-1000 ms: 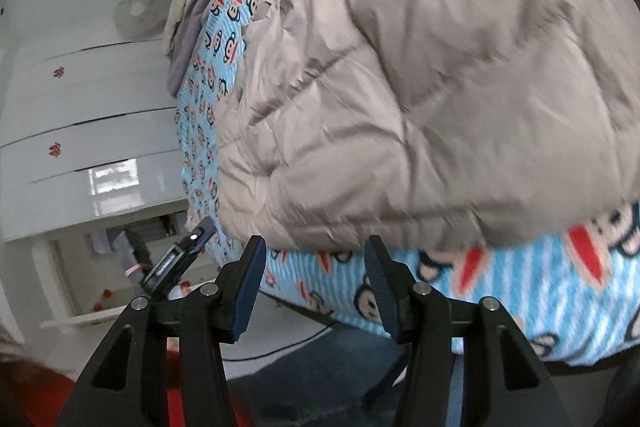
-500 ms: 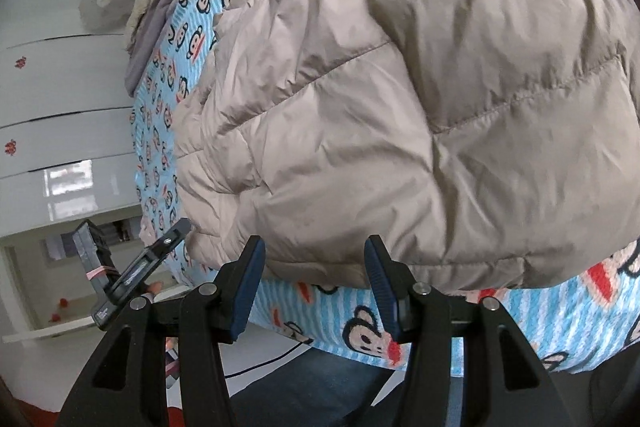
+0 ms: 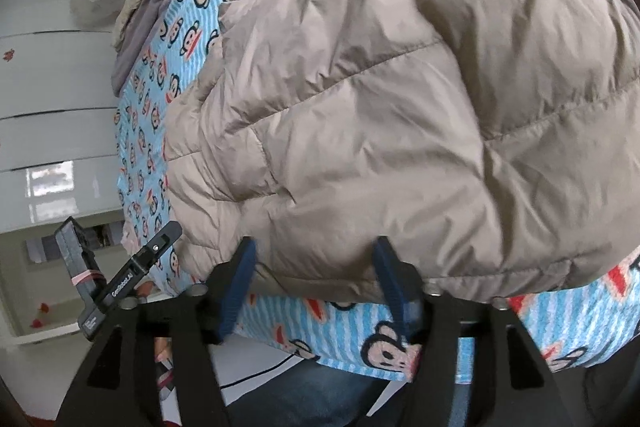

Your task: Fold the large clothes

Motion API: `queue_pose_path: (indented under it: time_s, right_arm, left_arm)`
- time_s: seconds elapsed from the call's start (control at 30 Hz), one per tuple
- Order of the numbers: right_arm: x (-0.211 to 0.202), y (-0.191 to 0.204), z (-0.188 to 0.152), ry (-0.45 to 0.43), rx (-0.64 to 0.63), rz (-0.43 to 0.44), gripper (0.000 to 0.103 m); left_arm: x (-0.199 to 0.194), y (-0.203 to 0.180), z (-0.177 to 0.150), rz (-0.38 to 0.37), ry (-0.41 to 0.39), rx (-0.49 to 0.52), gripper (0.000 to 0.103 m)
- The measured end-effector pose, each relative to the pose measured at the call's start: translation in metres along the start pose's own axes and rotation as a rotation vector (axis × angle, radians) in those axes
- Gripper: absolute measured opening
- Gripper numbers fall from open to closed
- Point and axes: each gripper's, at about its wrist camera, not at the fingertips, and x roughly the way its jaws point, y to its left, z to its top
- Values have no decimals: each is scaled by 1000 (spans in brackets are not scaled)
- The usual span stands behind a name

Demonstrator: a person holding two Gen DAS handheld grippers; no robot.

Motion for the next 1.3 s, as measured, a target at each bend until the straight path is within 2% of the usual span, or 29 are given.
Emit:
queue_pose_path:
  time_s: [0.03,0.23,0.33,0.47,0.6,0.73,1.0,1.17,1.23,1.3]
  right_arm:
    - [2,0,-1,-6,9,-3,83]
    - [7,6,-12,-78,22,-63,86]
    - [8,16,-19,-115,-13,-126,103]
    - [12,31,-20,-114,-75,-203,103]
    - [20,27,-15,-57,-27,-167,103]
    - [21,21,-13,-44,-11,-145,103]
    - [18,7,-17,-38,19,-140,103]
    - [22,6,-16,-24,16,-155,103]
    - [24,7,-15,-17,9,-163,103]
    - [24,9,-14,-10,-2,-165,103]
  left_arm:
    - [2,2,0,-2,3,1,102]
    - [12,10,-1,5,20,28,102]
    - [11,13,2,2,30,45,102]
    - [9,17,8,-7,23,43,102]
    - [11,25,18,-26,7,48,102]
    - [16,48,31,-206,54,12,102]
    - [56,64,54,-431,161,62,102]
    - [98,54,74,-669,275,40,102]
    - [113,42,77,-695,318,52,102]
    - [128,27,76,-678,364,89,102]
